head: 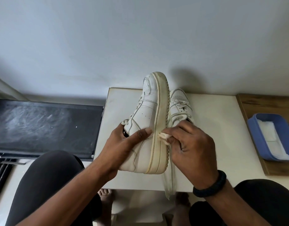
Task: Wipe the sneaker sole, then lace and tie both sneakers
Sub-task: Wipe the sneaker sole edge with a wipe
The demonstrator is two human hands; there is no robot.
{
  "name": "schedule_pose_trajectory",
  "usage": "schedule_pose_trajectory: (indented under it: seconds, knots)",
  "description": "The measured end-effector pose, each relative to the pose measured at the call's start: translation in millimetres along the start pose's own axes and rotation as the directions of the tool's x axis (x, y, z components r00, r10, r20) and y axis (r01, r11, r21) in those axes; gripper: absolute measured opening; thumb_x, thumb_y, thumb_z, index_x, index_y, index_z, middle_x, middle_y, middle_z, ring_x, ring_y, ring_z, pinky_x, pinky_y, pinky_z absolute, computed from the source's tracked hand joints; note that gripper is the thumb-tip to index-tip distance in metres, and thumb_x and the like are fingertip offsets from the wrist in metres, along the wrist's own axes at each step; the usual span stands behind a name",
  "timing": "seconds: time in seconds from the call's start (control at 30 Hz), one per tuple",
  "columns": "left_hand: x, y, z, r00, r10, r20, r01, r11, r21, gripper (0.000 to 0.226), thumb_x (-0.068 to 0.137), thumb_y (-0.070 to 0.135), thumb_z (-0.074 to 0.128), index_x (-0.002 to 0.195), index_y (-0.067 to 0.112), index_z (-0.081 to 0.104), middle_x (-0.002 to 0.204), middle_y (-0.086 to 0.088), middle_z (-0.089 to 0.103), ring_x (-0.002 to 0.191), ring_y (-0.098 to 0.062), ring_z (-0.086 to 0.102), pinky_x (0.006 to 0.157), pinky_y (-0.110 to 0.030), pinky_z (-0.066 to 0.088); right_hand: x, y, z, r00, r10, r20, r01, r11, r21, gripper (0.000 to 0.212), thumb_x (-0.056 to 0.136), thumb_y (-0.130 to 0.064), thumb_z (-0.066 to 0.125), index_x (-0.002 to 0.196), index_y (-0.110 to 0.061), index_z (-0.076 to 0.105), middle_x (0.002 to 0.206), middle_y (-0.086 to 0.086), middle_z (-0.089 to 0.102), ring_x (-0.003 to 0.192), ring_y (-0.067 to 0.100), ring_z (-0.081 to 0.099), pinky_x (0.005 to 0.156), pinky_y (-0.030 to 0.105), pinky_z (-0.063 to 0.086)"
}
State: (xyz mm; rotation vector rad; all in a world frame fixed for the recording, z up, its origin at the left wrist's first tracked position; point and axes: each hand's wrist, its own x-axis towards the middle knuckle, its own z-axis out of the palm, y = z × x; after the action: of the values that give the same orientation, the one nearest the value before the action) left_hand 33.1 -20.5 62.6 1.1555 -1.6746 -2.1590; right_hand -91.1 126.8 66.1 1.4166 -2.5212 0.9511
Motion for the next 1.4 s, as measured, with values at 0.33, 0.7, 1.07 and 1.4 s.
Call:
schedule_pose_trajectory:
  seconds: [0.33,0.7,1.07,1.4]
  knots:
    - [-2.3,0.3,-1.9,1.0,-0.005,-0.026,0.003,0.996,-0.087,0.026,0.088,0.024,0.077,0.112,0.017,0.07,0.098,-0.005,0.082,0.088,-0.022,0.079,0.067,-0.033,0.062,-18.0,-17.0,-5.4,0.943,-0.272,0.19,0.279,0.96,-0.009,0.026,0.072,0.005,0.072,0.088,-0.015,0.075,0.086,0.0,0.064,0.074,0.023,0.059,0.065,0.04,0.052]
    - [-0.1,-2.9,6.5,1.0,0.006,0.022,-0.006,1.0,-0.017,0.037,0.084,0.03,0.08,0.117,0.016,0.068,0.102,-0.004,0.081,0.094,-0.023,0.079,0.072,-0.032,0.061,0.3,-8.6,-2.4,0.996,-0.089,0.027,0.088,0.996,0.033,0.017,0.082,-0.004,0.06,0.085,-0.013,0.074,0.085,0.001,0.065,0.079,0.022,0.063,0.068,0.039,0.055]
    - [-6.1,-0.8,2.9,1.0,-0.012,-0.01,0.011,1.0,-0.027,0.034,0.085,0.027,0.079,0.116,0.017,0.07,0.103,-0.004,0.081,0.096,-0.023,0.079,0.079,-0.038,0.062,-6.2,-13.2,-11.7,0.977,-0.191,0.093,0.187,0.981,0.046,0.027,0.078,0.007,0.069,0.09,-0.015,0.075,0.09,0.0,0.066,0.081,0.023,0.062,0.069,0.04,0.054]
    - [-9.0,0.9,8.7,0.987,0.051,0.153,-0.054,0.998,0.016,0.048,0.076,0.033,0.08,0.12,0.016,0.071,0.112,-0.002,0.08,0.107,-0.018,0.076,0.086,-0.028,0.06,10.9,-3.9,-17.5,0.975,-0.176,-0.136,0.172,0.984,-0.036,0.03,0.076,0.01,0.062,0.086,-0.016,0.072,0.09,-0.002,0.062,0.082,0.019,0.058,0.072,0.036,0.052]
